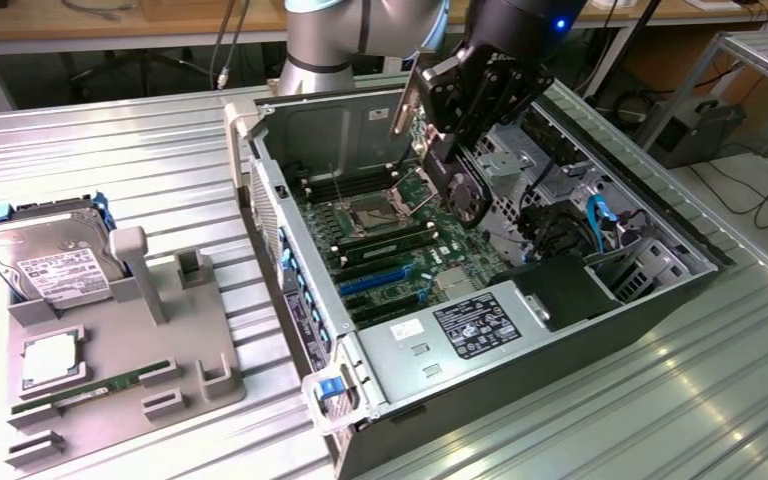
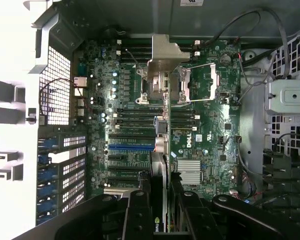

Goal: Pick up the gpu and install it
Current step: 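Insert the gpu into the slot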

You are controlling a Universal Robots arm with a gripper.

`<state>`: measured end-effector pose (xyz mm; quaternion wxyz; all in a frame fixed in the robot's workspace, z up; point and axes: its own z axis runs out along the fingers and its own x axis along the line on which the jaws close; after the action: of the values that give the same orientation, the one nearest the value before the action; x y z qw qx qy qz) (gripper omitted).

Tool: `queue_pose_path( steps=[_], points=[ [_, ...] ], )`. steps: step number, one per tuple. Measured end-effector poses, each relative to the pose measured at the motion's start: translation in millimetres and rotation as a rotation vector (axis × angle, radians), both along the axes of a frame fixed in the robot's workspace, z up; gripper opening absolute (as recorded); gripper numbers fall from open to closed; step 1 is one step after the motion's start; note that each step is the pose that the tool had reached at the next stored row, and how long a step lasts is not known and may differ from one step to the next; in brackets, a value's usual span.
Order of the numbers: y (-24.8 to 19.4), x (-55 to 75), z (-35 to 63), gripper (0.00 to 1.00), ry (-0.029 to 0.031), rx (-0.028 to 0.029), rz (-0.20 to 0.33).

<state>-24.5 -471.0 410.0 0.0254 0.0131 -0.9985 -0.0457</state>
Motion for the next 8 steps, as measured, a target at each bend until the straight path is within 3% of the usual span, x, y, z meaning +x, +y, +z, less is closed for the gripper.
queue_pose_path(
  steps=[8],
  points=[
    [0.0, 0.0, -1.0, 0.26, -0.0002, 0.0000, 0.181]
  ],
)
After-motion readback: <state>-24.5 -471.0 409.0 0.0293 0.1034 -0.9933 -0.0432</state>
